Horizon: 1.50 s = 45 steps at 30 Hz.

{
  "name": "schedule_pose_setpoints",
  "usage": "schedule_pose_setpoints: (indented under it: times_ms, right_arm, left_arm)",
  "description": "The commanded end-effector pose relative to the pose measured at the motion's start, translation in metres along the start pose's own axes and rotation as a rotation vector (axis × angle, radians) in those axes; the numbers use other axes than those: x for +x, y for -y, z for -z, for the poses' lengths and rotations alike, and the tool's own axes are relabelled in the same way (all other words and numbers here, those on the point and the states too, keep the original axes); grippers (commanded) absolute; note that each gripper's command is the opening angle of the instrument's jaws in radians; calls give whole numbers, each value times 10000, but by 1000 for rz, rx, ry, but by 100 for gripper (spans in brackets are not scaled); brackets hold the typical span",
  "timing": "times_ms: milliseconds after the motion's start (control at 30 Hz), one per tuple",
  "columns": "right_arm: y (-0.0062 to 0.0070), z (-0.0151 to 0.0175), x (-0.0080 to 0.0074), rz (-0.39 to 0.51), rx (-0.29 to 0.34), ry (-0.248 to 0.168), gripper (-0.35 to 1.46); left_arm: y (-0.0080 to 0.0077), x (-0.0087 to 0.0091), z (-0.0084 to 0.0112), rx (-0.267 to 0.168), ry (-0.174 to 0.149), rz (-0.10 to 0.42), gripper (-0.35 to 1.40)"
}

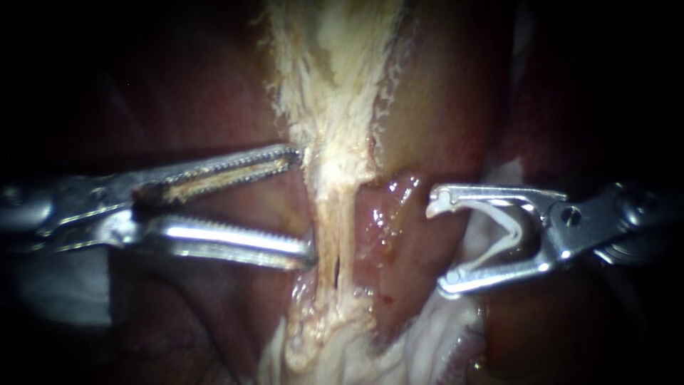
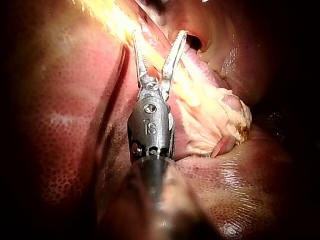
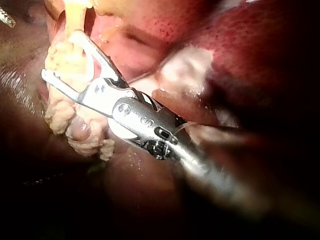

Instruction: Grabbing gallbladder

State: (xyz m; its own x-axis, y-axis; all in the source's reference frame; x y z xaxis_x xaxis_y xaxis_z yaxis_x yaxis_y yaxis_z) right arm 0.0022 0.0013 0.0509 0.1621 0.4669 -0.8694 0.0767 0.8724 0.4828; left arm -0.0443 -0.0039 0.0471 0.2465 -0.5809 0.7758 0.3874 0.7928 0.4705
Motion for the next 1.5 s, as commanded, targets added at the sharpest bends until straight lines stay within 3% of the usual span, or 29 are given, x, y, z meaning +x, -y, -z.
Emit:
schedule_pose_setpoints:
  times_ms: [33, 300, 533, 900, 1033, 1100, 1167, 1267, 1333, 1500]
  right_arm:
    - [0, 0, 1, 0, 0, 0, 57]
    - [0, 0, 1, 0, 1, 0, 57]
    - [1, 0, 1, 0, 1, 0, 57]
    - [1, -1, 3, 0, 1, -1, 57]
    - [1, -1, 3, 0, 1, -1, 57]
    - [1, -1, 3, 0, 1, -2, 57]
    - [1, -2, 4, 0, 1, -2, 57]
    - [2, -2, 4, 0, 1, -2, 57]
    - [2, -2, 5, 0, 1, -2, 57]
    - [3, -1, 5, 0, 2, -2, 57]
  left_arm:
    - [-1, 0, -2, -5, 0, 9, 54]
    - [-16, 8, -11, -57, 4, 49, 54]
    - [-22, 14, -15, -100, -16, 75, 53]
    - [-39, 28, -26, -167, -70, 150, 17]
    - [-47, 32, -29, -186, -84, 154, 9]
    - [-51, 36, -29, -195, -91, 168, -5]
    - [-54, 39, -28, -202, -112, 180, -35]
    - [-58, 42, -22, -210, -173, 214, -35]
    - [-59, 41, -19, -216, -192, 228, -35]
    - [-53, 36, -16, -229, -189, 256, -35]
